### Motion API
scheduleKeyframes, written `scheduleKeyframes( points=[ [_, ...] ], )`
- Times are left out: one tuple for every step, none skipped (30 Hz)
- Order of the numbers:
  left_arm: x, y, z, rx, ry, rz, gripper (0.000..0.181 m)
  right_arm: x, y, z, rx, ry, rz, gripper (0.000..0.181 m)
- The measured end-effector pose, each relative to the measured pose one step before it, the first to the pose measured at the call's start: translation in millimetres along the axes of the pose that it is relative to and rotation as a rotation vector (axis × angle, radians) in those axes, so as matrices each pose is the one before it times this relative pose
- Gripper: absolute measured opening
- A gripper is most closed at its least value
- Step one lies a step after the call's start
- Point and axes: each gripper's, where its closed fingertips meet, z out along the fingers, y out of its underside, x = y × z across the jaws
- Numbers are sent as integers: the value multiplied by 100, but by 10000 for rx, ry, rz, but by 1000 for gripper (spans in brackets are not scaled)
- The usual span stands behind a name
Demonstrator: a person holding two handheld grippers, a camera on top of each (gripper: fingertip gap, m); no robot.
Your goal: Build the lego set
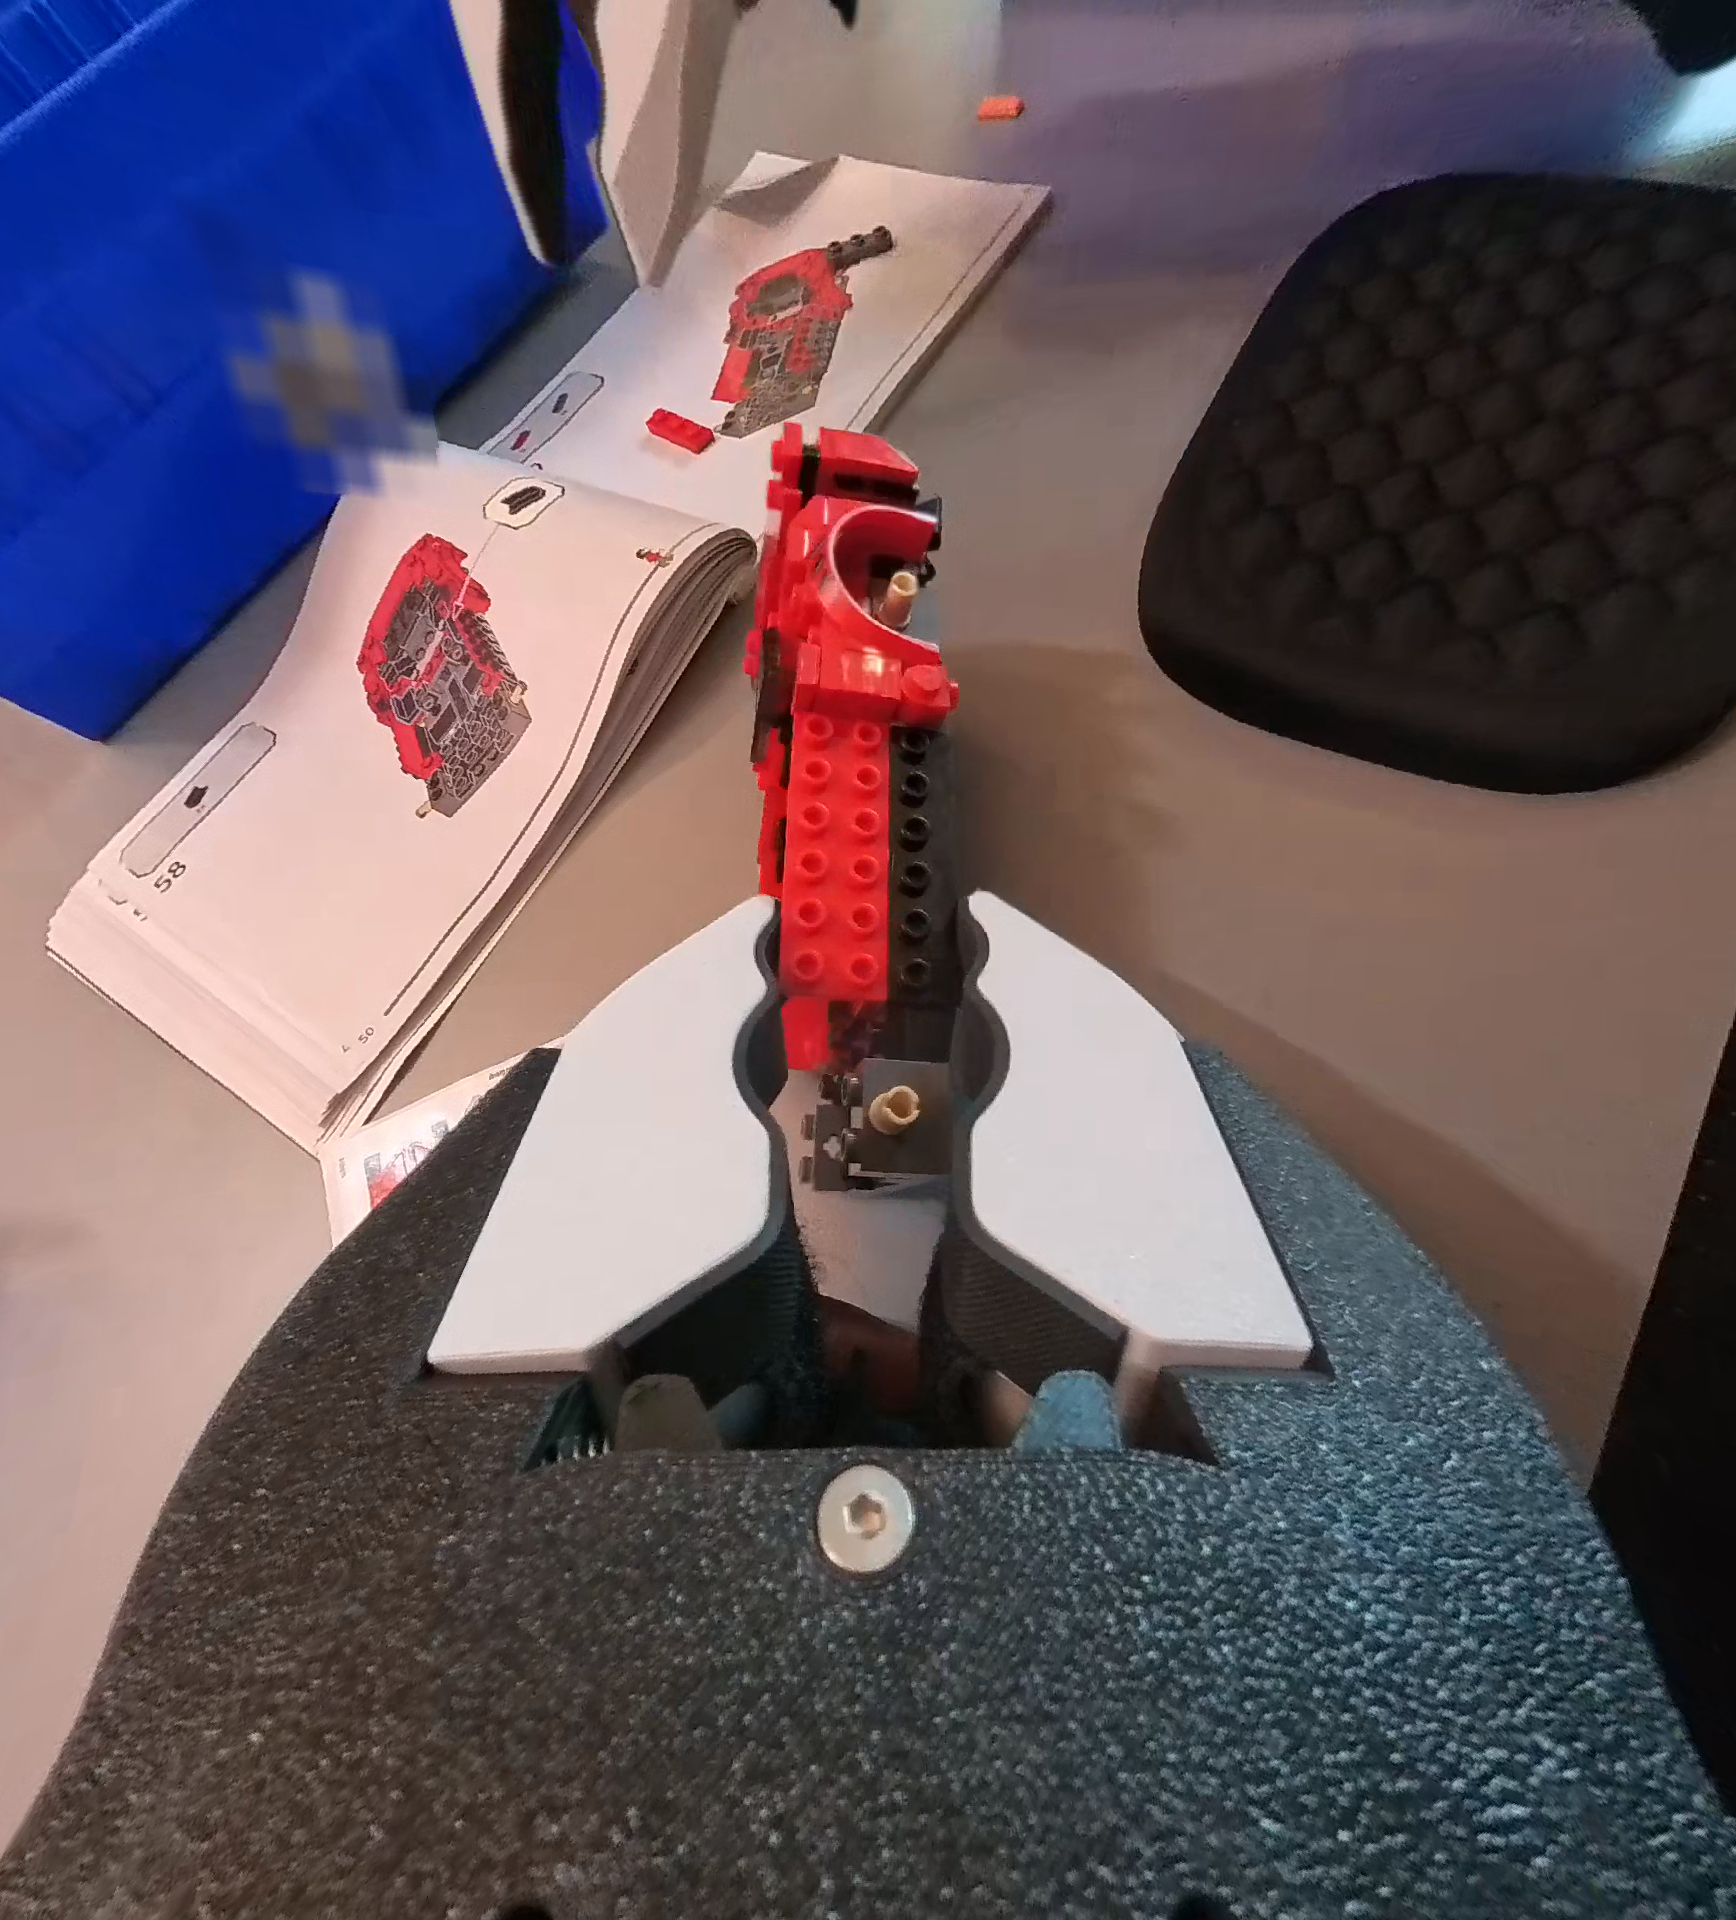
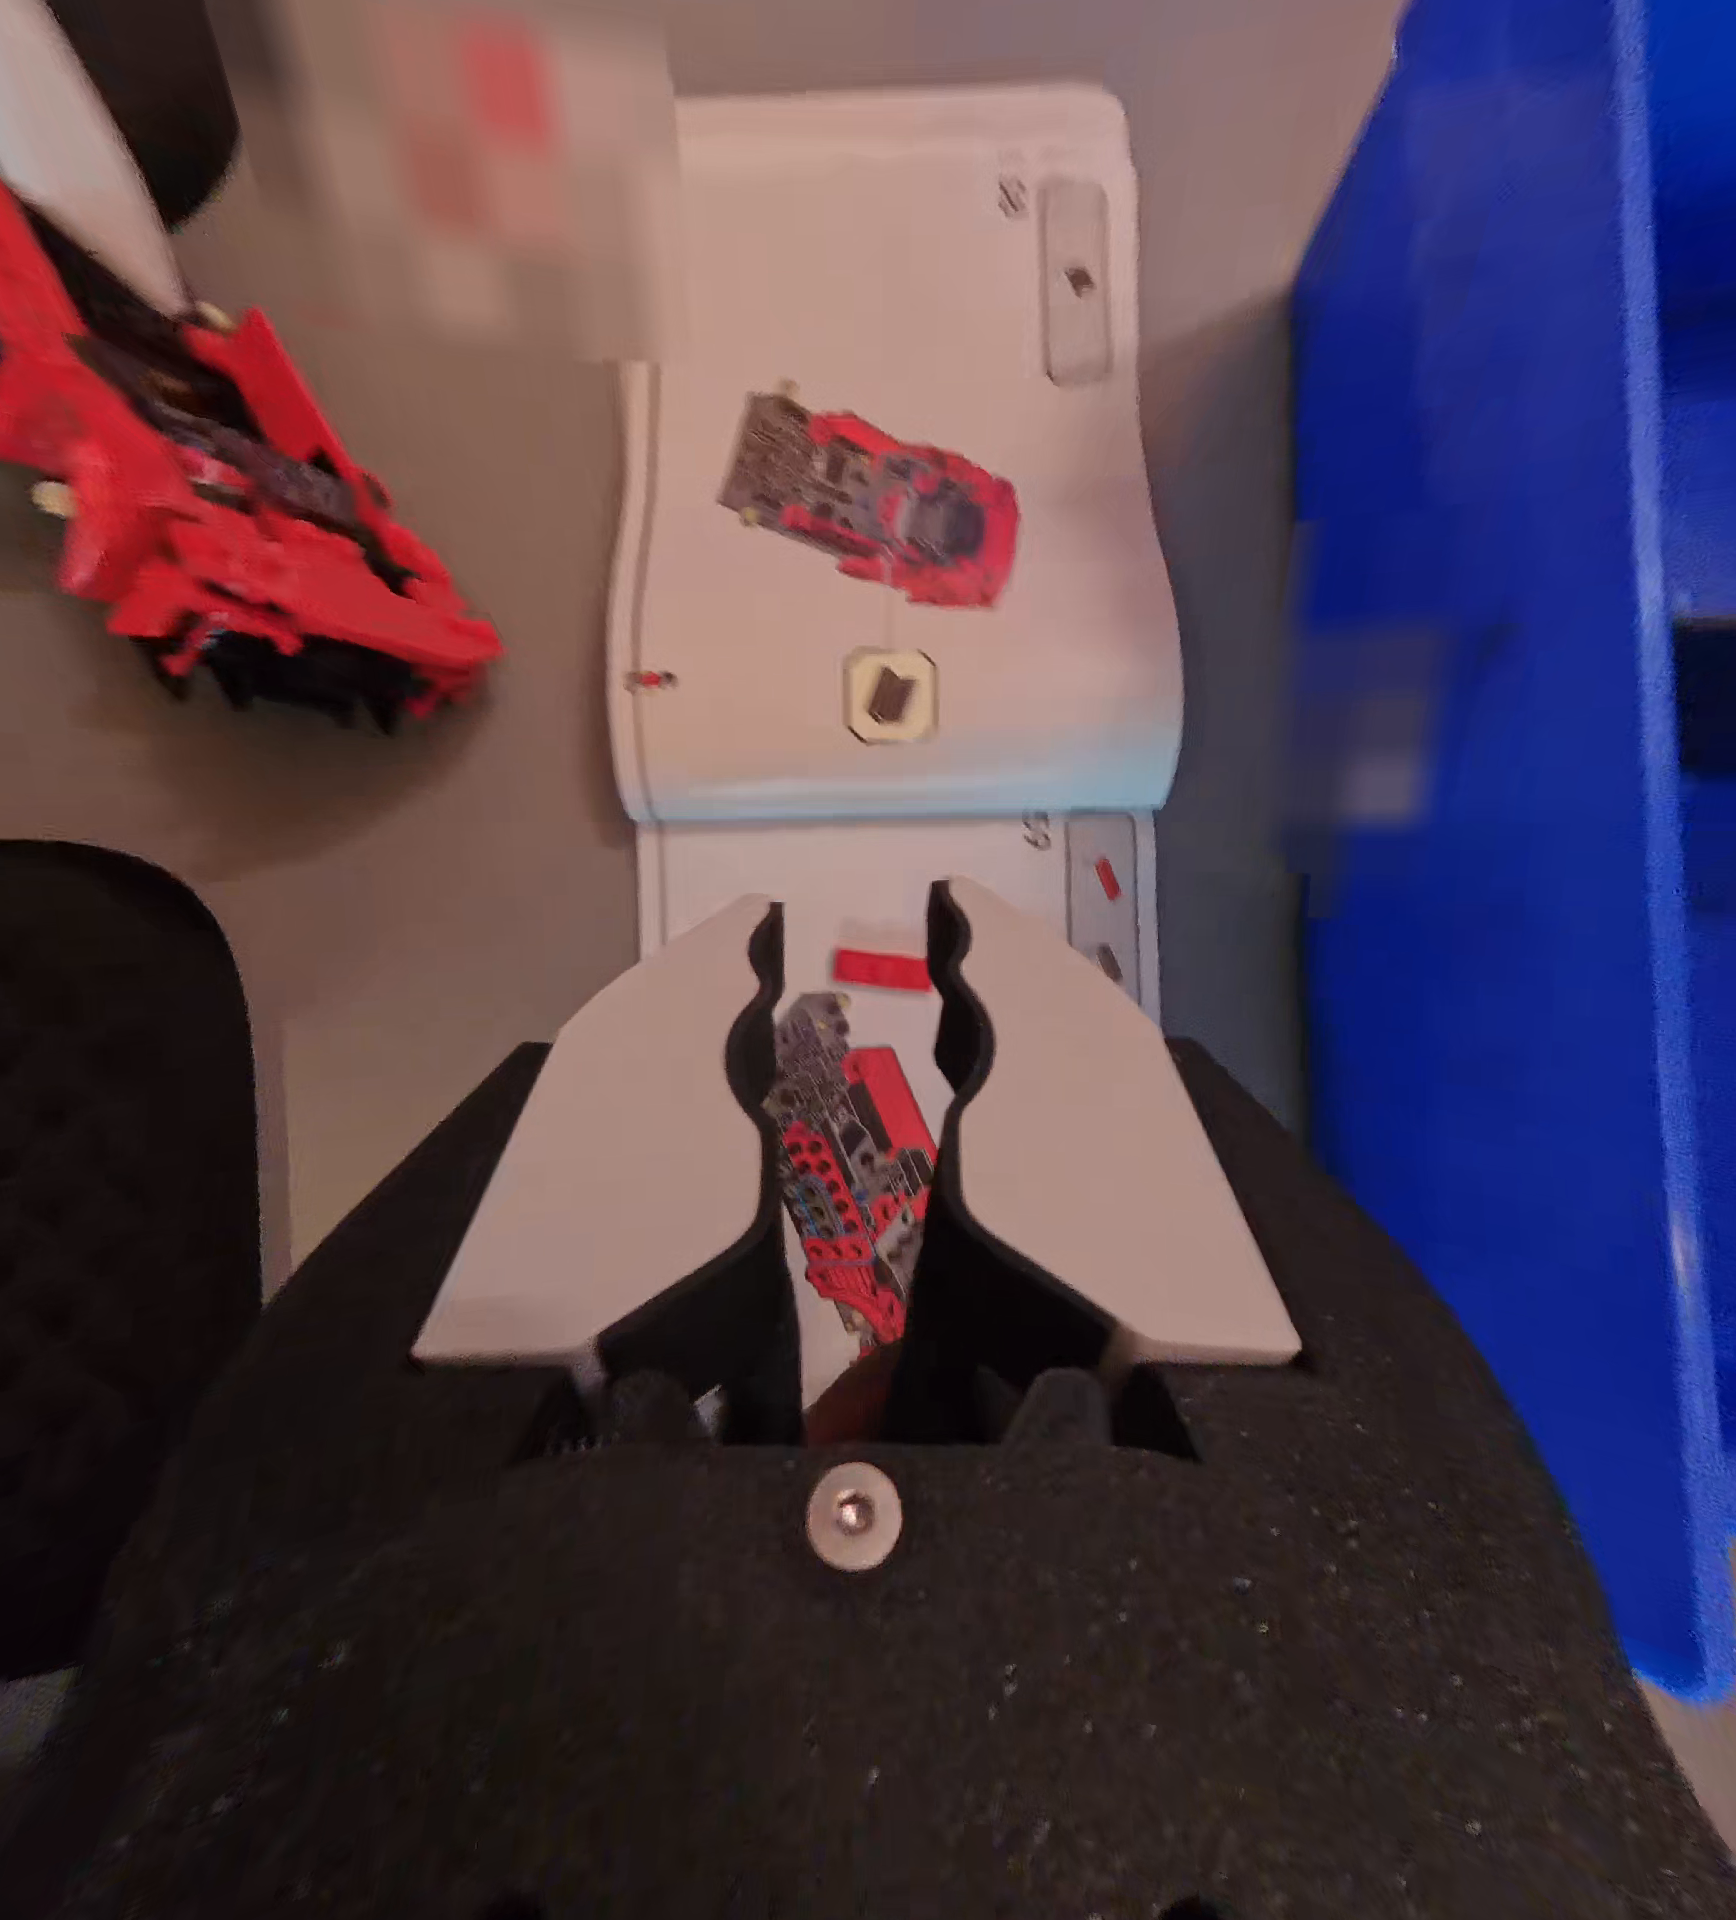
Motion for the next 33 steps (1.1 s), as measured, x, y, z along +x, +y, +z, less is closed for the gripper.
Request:
scheduleKeyframes(
  points=[
    [39, 54, 40, -48, -7, 58, 28, 586, 460, 53, -184, 188, 445, 31],
    [58, 91, 70, -79, 4, 61, 27, 266, 374, 239, -84, 182, 400, 32],
    [66, 118, 91, -105, 5, 66, 27, 165, 464, 413, -98, 302, 335, 32],
    [52, 101, 89, -103, -7, 72, 27, 40, 673, 520, -221, 358, 196, 30],
    [29, 90, 93, -91, -16, 64, 26, -234, 710, 548, -242, 226, 32, 29],
    [20, 85, 80, -79, -10, 40, 26, -229, 512, 501, -135, 196, 15, 29],
    [12, 59, 48, -50, 4, 21, 26, -97, 302, 418, -68, 180, 120, 30],
    [8, 3, 14, -11, 22, -1, 26, -112, 155, 337, -22, 52, 160, 32],
    [19, -13, -13, 10, 31, -26, 26, -133, 46, 262, 35, -49, 120, 34],
    [-3, -10, -10, 10, 29, -29, 26, 41, -138, 123, 123, 10, 78, 35],
    [1, -13, -13, 10, 19, -23, 26, 171, -185, 10, 131, 81, 32, 35],
    [-15, -48, -30, 23, 7, -26, 26, 180, -27, 7, 4, 76, -28, 35],
    [-27, -55, -42, 35, 9, -39, 26, 45, 39, 53, -52, -2, -63, 34],
    [-37, -60, -50, 47, 21, -69, 26, -150, -4, 40, -25, -138, -41, 31],
    [-86, -91, -76, 74, 24, -131, 26, -219, -2, 26, -31, -172, -4, 27],
    [-151, -150, -91, 111, 30, -207, 26, -106, -2, 27, -32, -78, 10, 24],
    [-173, -199, -106, 149, 55, -264, 25, 0, -12, -14, -27, 3, -31, 23],
    [-179, -210, -135, 163, 86, -311, 26, -15, 21, -12, -29, 0, -44, 23],
    [-183, -200, -133, 160, 117, -343, 25, -25, 24, -25, -30, -16, -33, 23],
    [-161, -154, -127, 140, 145, -358, 25, -44, 39, -22, -33, -34, -14, 23],
    [-177, -120, -115, 112, 161, -375, 25, -51, 47, -26, -27, -46, -5, 23],
    [-184, -100, -99, 106, 158, -385, 25, -28, 41, -24, -12, -36, 1, 23],
    [-232, -142, -113, 127, 121, -388, 25, -29, 43, -36, -8, -34, 15, 23],
    [-278, -138, -136, 131, 68, -387, 26, -49, 37, -33, -10, -50, 20, 23],
    [-264, -118, -116, 109, 63, -360, 26, -82, 15, -56, 2, -60, 10, 23],
    [-231, -47, -91, 66, 63, -313, 26, -78, -60, -72, 43, -51, 2, 23],
    [-225, 22, -34, 15, 41, -277, 26, -109, -112, -101, 64, -60, -3, 23],
    [-171, 51, 8, -18, 40, -226, 26, -117, -135, -134, 65, -67, -5, 23],
    [-118, 58, 33, -30, 36, -161, 26, -144, -202, -165, 80, -72, -2, 23],
    [-106, 63, 31, -51, 8, -115, 26, -163, -301, -201, 120, -73, 7, 23],
    [-56, 89, 63, -66, 18, -69, 26, -251, -415, -218, 175, -102, -5, 23],
    [51, 90, 55, -68, 55, -14, 26, -349, -501, -202, 221, -136, -26, 23],
    [23, 59, 47, -53, 17, 14, 27, -411, -566, -171, 244, -160, -35, 23]
  ],
)
